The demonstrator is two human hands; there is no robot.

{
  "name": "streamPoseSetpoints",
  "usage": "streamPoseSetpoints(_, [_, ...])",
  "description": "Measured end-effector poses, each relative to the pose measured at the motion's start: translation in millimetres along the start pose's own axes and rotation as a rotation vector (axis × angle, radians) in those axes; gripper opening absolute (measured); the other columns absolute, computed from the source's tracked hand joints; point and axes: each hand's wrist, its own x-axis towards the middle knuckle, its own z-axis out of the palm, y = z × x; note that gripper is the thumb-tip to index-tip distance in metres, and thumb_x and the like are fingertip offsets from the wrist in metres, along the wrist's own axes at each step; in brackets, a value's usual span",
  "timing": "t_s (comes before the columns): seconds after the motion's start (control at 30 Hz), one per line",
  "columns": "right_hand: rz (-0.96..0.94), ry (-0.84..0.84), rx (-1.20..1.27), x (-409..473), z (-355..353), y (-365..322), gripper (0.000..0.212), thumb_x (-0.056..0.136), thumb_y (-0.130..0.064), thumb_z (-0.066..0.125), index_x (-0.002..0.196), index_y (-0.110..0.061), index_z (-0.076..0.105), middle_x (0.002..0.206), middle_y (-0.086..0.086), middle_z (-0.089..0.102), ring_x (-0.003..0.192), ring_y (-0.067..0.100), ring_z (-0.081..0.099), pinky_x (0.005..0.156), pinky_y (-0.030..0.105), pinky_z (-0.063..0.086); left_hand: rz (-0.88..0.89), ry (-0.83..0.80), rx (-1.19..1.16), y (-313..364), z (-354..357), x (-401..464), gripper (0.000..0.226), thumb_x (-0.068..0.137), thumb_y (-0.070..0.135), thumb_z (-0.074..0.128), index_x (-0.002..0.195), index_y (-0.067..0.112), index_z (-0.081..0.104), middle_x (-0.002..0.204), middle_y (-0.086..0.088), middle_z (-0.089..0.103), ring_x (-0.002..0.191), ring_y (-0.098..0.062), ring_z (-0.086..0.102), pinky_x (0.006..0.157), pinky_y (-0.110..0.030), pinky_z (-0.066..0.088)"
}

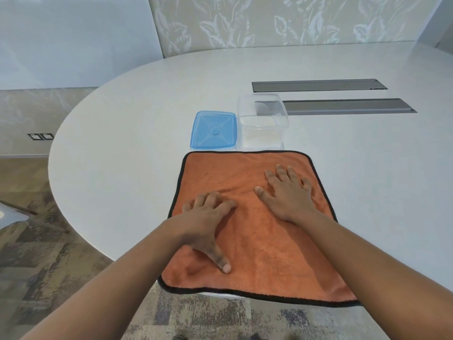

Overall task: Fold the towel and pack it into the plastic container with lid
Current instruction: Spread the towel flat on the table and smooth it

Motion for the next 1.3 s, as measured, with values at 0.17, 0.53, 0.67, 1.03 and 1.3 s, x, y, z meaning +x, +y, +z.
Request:
streamPoseSetpoints(0.17, [-0.143,0.15,-0.005,-13.6,-6.8,-6.3,0.062,0.097,-0.067,0.03,0.142,-0.028,0.049,0.162,0.004,0.035,0.151,0.028,0.022,0.115,0.059,0.02,-0.032,-0.099,0.018,2.2,7.3,-3.7,0.16,0.039,0.087,0.079,0.145,0.052,-0.035,0.162,0.006,-0.041,0.145,-0.029,-0.042,0.116,-0.069,-0.016])
streamPoseSetpoints(0.53, [-0.388,0.001,0.188,-37.7,-32.2,-17.7,0.019,0.084,-0.04,0.073,0.096,-0.029,0.063,0.101,-0.014,0.055,0.084,0.01,0.055,0.075,0.036,0.052,0.416,0.081,0.195,82.6,23.6,-28.5,0.084,0.058,0.09,0.066,0.107,0.027,0.038,0.11,0.008,0.038,0.096,-0.015,0.032,0.087,-0.036,0.043])
streamPoseSetpoints(0.67, [-0.39,-0.139,0.22,-44.1,-35.9,-14.5,0.012,0.083,-0.034,0.074,0.086,-0.03,0.063,0.082,-0.012,0.064,0.076,0.005,0.059,0.07,0.033,0.053,0.449,0.16,0.277,97.5,37.5,-22.1,0.064,0.068,0.068,0.077,0.102,0.021,0.05,0.098,0.006,0.04,0.087,-0.018,0.038,0.08,-0.042,0.053])
streamPoseSetpoints(1.03, [-0.36,-0.33,0.314,-54.1,-46.1,-16.6,0.011,0.084,-0.028,0.074,0.079,-0.029,0.065,0.079,-0.008,0.068,0.072,0.009,0.063,0.068,0.033,0.055,0.431,-0.039,-0.027,93.2,2.2,-12.4,0.016,0.082,0.031,0.074,0.079,0.02,0.063,0.091,0.005,0.061,0.078,-0.016,0.058,0.073,-0.04,0.056])
streamPoseSetpoints(1.3, [-0.239,-0.573,0.568,-60.8,-69.1,-13.2,0.011,0.084,-0.03,0.06,0.082,-0.02,0.059,0.072,-0.005,0.071,0.065,0.009,0.066,0.061,0.028,0.053,0.396,-0.084,-0.355,74.3,-10.2,4.4,0.006,0.095,0.016,0.06,0.093,0.011,0.063,0.066,0.007,0.055,0.052,-0.002,0.045,0.055,-0.024,0.04])
